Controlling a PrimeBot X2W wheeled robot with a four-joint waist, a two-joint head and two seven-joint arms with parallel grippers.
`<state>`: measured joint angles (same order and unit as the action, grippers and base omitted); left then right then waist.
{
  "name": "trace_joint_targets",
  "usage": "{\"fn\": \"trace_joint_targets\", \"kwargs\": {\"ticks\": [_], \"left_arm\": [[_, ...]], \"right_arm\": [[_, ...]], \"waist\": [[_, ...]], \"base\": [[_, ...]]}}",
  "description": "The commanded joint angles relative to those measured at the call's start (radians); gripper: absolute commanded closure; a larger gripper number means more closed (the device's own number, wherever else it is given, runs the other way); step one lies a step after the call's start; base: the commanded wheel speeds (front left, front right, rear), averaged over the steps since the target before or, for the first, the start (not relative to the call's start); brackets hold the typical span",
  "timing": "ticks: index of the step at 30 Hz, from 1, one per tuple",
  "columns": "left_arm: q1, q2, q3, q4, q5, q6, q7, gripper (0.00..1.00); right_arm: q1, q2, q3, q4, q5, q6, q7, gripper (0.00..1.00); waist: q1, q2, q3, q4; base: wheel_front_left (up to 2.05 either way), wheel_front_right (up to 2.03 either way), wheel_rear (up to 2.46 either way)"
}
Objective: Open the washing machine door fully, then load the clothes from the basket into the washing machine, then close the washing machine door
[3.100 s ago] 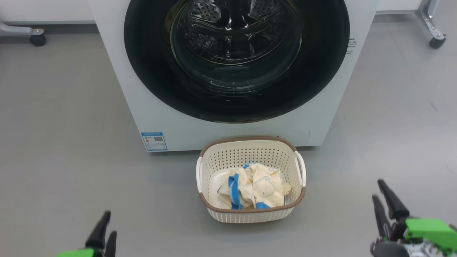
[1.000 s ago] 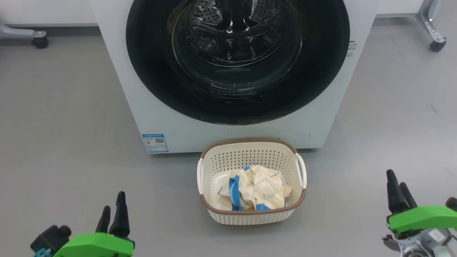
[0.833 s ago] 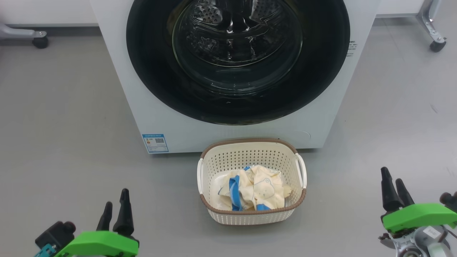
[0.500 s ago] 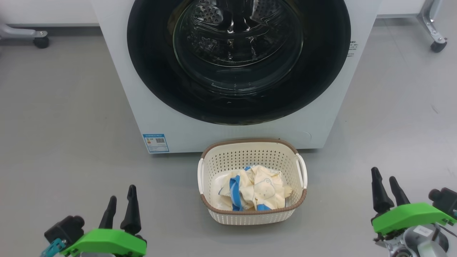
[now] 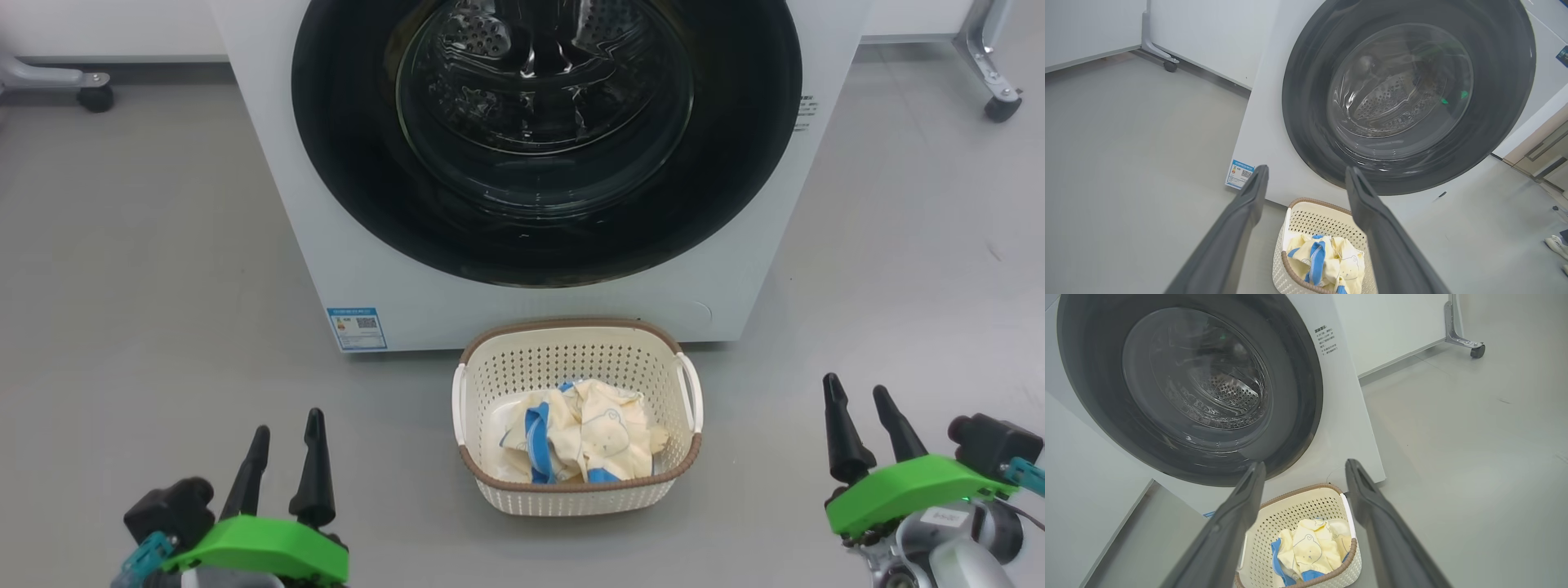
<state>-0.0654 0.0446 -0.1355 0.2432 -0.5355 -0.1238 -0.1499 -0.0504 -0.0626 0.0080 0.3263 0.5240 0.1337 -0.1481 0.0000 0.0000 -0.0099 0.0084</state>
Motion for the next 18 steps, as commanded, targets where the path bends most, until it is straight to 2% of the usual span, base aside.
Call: {"fn": "trace_joint_targets", "kwargs": {"ticks": [1,18], "left_arm": [[-0.06,0.017,0.018,-0.035,0.036,-0.005,-0.017,0.0],[-0.073,0.02,-0.009,-0.032,0.228,-0.006,-0.064,0.0]], "right_arm": [[-0.06,-0.025,0.019,-0.03,-0.036,-0.002,-0.018,0.0],[-0.07,-0.027,0.034,-0.027,-0.231,-0.003,-0.065,0.0]], "waist": [[0.0,0.0,0.0,0.0],[0.0,0.0,-0.004,-0.006]], "base": [[0.0,0.0,0.0],[0.0,0.0,0.0]]}}
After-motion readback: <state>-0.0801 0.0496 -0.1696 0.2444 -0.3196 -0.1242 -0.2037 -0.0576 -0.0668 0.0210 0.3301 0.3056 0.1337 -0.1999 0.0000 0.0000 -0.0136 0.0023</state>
